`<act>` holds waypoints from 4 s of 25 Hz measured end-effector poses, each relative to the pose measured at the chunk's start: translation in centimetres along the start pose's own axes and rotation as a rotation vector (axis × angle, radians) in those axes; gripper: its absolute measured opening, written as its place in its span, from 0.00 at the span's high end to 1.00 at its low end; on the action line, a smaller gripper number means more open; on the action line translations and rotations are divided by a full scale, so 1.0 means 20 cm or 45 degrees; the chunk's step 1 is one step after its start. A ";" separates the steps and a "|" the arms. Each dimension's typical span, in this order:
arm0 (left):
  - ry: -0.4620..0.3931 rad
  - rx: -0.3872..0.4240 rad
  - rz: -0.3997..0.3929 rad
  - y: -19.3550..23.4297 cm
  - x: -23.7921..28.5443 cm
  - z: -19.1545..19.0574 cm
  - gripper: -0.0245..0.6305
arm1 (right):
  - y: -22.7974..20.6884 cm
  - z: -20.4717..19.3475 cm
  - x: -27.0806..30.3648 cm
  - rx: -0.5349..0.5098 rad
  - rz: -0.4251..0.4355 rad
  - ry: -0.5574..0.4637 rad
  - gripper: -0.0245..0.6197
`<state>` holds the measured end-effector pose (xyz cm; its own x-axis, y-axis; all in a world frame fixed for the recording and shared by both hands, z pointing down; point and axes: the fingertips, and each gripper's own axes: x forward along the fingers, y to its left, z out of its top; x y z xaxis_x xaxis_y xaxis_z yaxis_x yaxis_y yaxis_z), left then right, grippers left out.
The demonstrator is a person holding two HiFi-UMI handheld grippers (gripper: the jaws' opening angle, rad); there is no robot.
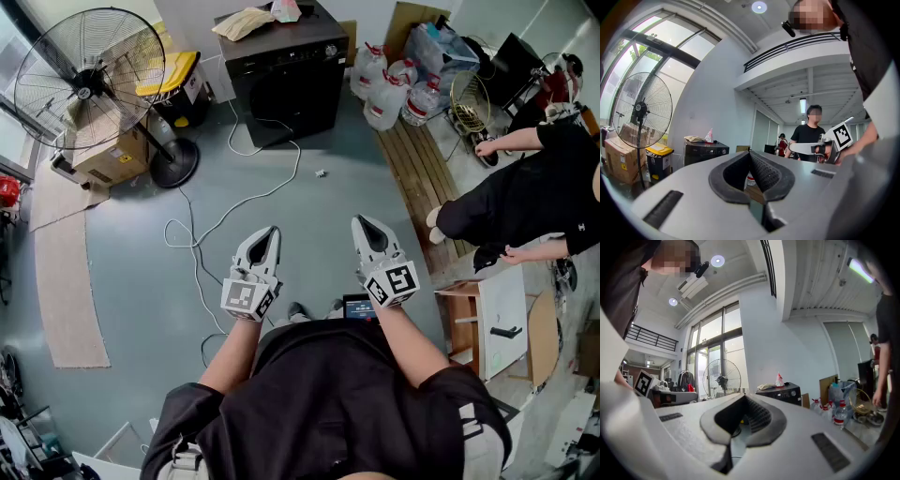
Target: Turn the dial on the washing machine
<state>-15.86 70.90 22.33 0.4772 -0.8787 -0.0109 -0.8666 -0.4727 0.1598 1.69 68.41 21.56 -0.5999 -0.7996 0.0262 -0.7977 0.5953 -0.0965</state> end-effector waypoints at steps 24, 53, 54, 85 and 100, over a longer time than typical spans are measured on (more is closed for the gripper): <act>-0.004 -0.049 0.025 -0.11 0.20 0.04 0.77 | -0.25 0.00 0.03 0.059 -0.007 -0.033 0.75; 0.044 -0.011 0.041 -0.15 0.73 -0.04 0.95 | -0.91 -0.04 0.13 0.065 -0.038 -0.029 0.69; 0.046 -0.019 0.030 -0.12 0.78 -0.06 0.95 | -0.94 -0.04 0.17 0.071 -0.049 -0.025 0.69; 0.033 -0.140 -0.026 1.15 2.32 0.02 0.95 | -1.68 0.00 1.92 0.060 -0.035 0.126 0.68; 0.126 -0.029 -0.046 1.51 3.31 0.06 0.95 | -2.40 -0.07 2.86 0.115 0.106 0.172 0.63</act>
<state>-10.61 -1.53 25.22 0.5213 -0.8496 0.0799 -0.8455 -0.5015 0.1835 5.62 -5.85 29.10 -0.6715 -0.7263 0.1470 -0.7397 0.6449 -0.1924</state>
